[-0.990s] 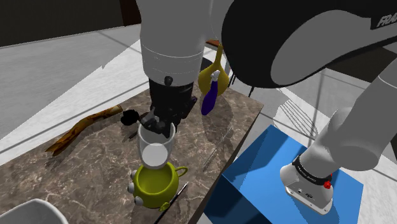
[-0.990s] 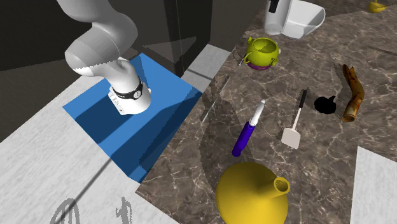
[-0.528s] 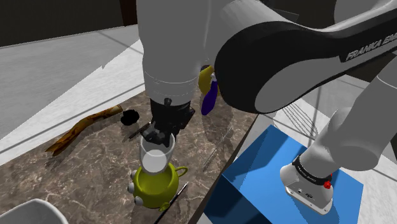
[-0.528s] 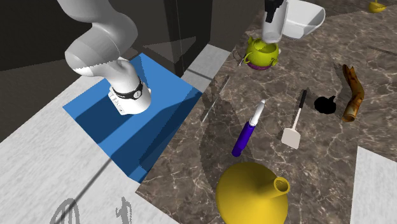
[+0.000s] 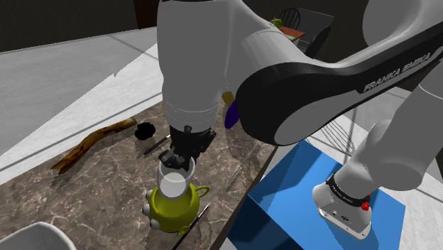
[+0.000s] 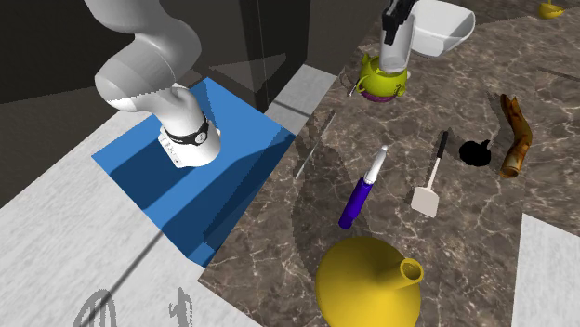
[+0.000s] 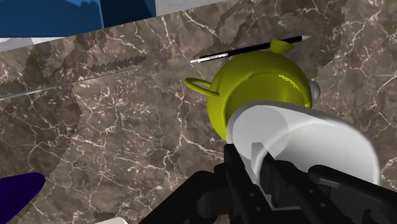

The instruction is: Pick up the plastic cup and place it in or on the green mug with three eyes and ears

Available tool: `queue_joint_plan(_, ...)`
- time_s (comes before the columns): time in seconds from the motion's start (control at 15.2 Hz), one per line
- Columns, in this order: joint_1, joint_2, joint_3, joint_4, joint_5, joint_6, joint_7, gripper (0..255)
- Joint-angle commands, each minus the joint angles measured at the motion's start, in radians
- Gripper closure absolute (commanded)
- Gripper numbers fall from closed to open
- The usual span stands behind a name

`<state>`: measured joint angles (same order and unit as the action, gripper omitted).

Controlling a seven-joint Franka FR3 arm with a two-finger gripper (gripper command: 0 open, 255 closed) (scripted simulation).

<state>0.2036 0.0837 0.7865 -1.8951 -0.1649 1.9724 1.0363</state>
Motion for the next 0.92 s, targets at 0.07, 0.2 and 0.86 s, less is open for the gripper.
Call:
queue_joint_plan(0.07, 0.001, 0.003, 0.001, -0.004, 0.000, 0.003, 0.001, 255)
queue_joint_plan(0.2, 0.001, 0.003, 0.001, -0.004, 0.000, 0.003, 0.001, 255)
queue_joint_plan(0.86, 0.001, -0.023, 0.005, 0.073, 0.025, -0.091, -0.016, 0)
